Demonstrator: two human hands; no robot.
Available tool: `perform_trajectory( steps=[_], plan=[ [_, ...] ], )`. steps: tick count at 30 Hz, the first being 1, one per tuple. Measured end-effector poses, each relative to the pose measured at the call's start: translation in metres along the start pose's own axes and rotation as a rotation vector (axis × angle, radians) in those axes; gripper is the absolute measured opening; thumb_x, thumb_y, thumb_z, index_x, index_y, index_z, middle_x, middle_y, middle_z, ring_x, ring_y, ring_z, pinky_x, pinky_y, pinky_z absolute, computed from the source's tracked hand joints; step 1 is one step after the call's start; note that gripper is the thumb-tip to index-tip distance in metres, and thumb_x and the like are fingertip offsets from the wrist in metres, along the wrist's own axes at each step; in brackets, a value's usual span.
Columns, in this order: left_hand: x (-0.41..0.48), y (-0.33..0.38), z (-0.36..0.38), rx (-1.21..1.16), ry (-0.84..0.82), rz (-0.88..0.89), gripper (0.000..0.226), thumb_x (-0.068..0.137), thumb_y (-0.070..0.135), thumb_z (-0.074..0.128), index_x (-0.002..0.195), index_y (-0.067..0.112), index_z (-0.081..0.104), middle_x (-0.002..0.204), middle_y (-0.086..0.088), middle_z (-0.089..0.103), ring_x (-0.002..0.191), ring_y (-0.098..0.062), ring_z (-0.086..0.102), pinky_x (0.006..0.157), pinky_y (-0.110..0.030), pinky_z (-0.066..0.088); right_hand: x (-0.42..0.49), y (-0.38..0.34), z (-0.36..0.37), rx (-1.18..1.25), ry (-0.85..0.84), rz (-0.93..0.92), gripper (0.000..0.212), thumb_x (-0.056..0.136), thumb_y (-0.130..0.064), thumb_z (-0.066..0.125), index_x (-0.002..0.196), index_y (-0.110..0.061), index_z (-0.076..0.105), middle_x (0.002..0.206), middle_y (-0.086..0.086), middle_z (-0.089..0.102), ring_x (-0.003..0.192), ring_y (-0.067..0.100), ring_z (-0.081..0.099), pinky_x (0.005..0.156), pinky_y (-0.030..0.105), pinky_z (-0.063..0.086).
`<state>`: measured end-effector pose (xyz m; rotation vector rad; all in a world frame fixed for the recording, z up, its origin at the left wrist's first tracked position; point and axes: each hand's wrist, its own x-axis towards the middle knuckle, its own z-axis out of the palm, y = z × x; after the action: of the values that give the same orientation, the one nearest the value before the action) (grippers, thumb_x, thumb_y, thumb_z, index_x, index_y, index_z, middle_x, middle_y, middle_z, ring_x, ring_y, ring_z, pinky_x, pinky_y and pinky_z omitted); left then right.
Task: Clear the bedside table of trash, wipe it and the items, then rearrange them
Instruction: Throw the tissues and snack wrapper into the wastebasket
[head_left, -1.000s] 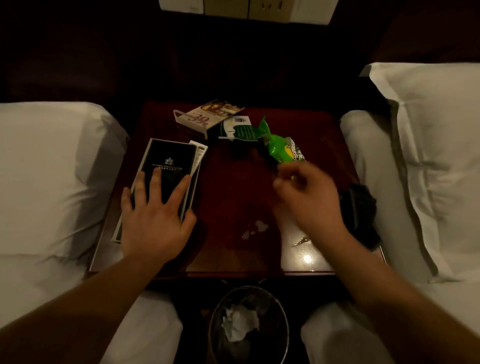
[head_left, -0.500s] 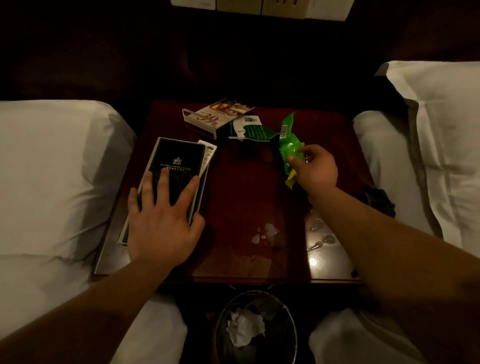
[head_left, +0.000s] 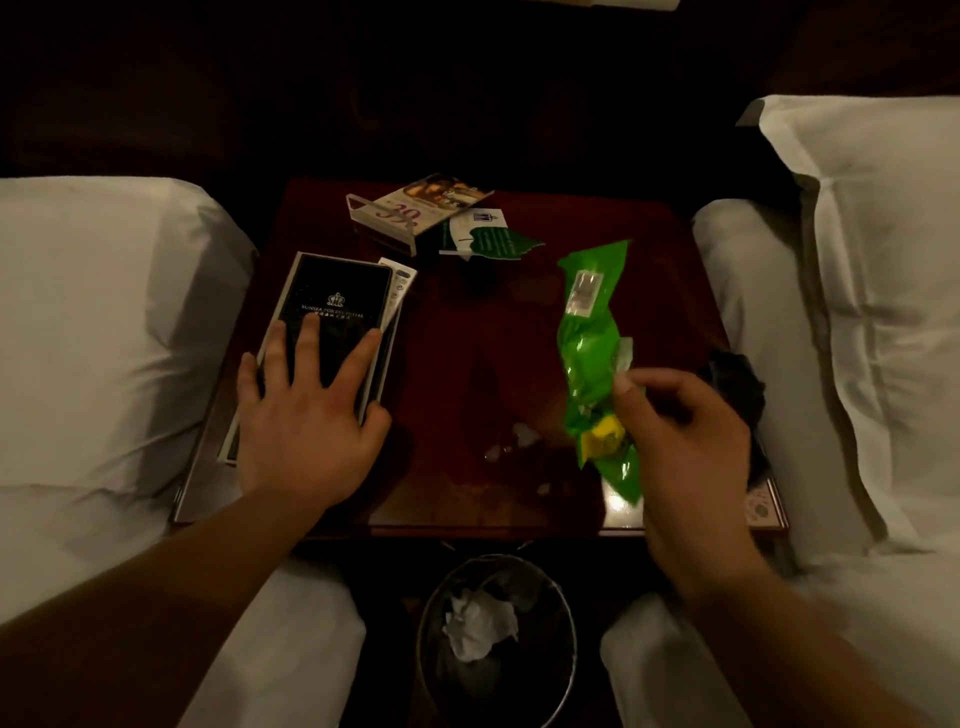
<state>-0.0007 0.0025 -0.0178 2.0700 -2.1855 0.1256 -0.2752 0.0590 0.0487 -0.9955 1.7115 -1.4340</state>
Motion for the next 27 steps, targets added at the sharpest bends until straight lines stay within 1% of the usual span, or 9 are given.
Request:
perform_trajectory(
  steps=[3, 5, 7, 9, 15, 17, 20, 24, 27],
  plan=[
    [-0.001, 0.0, 0.0, 0.005, 0.005, 0.0, 0.069, 0.088, 0.053, 0.039, 0.154, 0.04, 0.027, 0.16, -0.02, 0.027, 0.149, -0.043, 0.017, 0.115, -0.065, 0.022, -0.057, 0.008, -0.01, 0.052, -0.124, 0.057, 0.004, 0.077, -0.032, 0.073, 0.08, -0.032, 0.074, 0.079, -0.006, 0.075, 0.066, 0.005, 0.07, 0.057, 0.017, 0.054],
    [-0.001, 0.0, 0.0, 0.0, 0.006, 0.0, 0.068, 0.088, 0.053, 0.038, 0.154, 0.04, 0.026, 0.16, -0.019, 0.027, 0.149, -0.042, 0.017, 0.115, -0.065, 0.021, -0.091, 0.023, -0.011, 0.063, -0.194, 0.074, 0.005, 0.073, -0.031, 0.077, 0.077, -0.031, 0.074, 0.074, 0.0, 0.075, 0.062, 0.006, 0.067, 0.056, 0.017, 0.052],
    [-0.001, 0.0, 0.0, -0.007, 0.007, -0.002, 0.068, 0.087, 0.053, 0.037, 0.154, 0.04, 0.027, 0.16, -0.019, 0.027, 0.149, -0.043, 0.017, 0.115, -0.065, 0.021, -0.118, 0.048, -0.012, -0.013, -0.259, 0.054, 0.012, 0.072, -0.027, 0.085, 0.073, -0.029, 0.073, 0.075, 0.0, 0.073, 0.067, 0.008, 0.068, 0.062, 0.022, 0.052],
    [-0.001, 0.0, 0.0, -0.012, 0.009, -0.003, 0.069, 0.087, 0.053, 0.037, 0.154, 0.041, 0.026, 0.16, -0.019, 0.027, 0.149, -0.043, 0.017, 0.115, -0.065, 0.021, -0.136, 0.076, -0.015, -0.105, -0.317, 0.008, 0.008, 0.07, -0.026, 0.08, 0.071, -0.029, 0.073, 0.081, -0.004, 0.071, 0.074, 0.011, 0.069, 0.067, 0.025, 0.054],
    [-0.001, 0.0, 0.002, -0.022, 0.011, -0.002, 0.068, 0.088, 0.054, 0.035, 0.154, 0.041, 0.025, 0.16, -0.019, 0.026, 0.149, -0.042, 0.016, 0.116, -0.065, 0.02, -0.147, 0.165, -0.022, -0.456, -0.418, 0.089, 0.022, 0.067, -0.014, 0.082, 0.072, -0.03, 0.068, 0.079, -0.011, 0.064, 0.064, 0.001, 0.061, 0.061, 0.015, 0.047],
    [-0.001, 0.0, 0.003, -0.019, 0.01, 0.002, 0.068, 0.088, 0.054, 0.036, 0.154, 0.041, 0.024, 0.16, -0.019, 0.027, 0.149, -0.043, 0.017, 0.116, -0.065, 0.02, -0.143, 0.186, -0.019, -0.576, -0.462, 0.134, 0.019, 0.071, -0.016, 0.08, 0.075, -0.029, 0.067, 0.075, -0.009, 0.062, 0.068, 0.002, 0.06, 0.065, 0.019, 0.048],
    [-0.001, -0.001, 0.004, -0.024, 0.014, 0.007, 0.068, 0.088, 0.053, 0.037, 0.154, 0.041, 0.024, 0.16, -0.02, 0.027, 0.149, -0.043, 0.017, 0.115, -0.065, 0.02, -0.137, 0.205, -0.012, -0.704, -0.518, 0.232, 0.007, 0.078, -0.024, 0.074, 0.079, -0.029, 0.069, 0.088, -0.009, 0.062, 0.079, 0.007, 0.062, 0.075, 0.028, 0.052],
    [-0.001, -0.001, 0.005, -0.025, 0.015, 0.004, 0.068, 0.088, 0.053, 0.037, 0.154, 0.041, 0.024, 0.16, -0.019, 0.027, 0.149, -0.043, 0.017, 0.115, -0.065, 0.021, -0.132, 0.215, -0.004, -0.746, -0.517, 0.293, 0.021, 0.081, -0.025, 0.073, 0.101, -0.025, 0.071, 0.109, -0.003, 0.061, 0.102, 0.015, 0.062, 0.088, 0.028, 0.051],
    [0.0, 0.0, 0.003, -0.028, -0.019, -0.002, 0.07, 0.087, 0.055, 0.037, 0.154, 0.042, 0.023, 0.161, -0.019, 0.025, 0.15, -0.042, 0.015, 0.115, -0.066, 0.019, -0.131, 0.21, -0.004, -0.733, -0.49, 0.301, 0.022, 0.081, -0.021, 0.074, 0.103, -0.025, 0.071, 0.112, -0.002, 0.062, 0.107, 0.016, 0.059, 0.092, 0.026, 0.048]
  ],
)
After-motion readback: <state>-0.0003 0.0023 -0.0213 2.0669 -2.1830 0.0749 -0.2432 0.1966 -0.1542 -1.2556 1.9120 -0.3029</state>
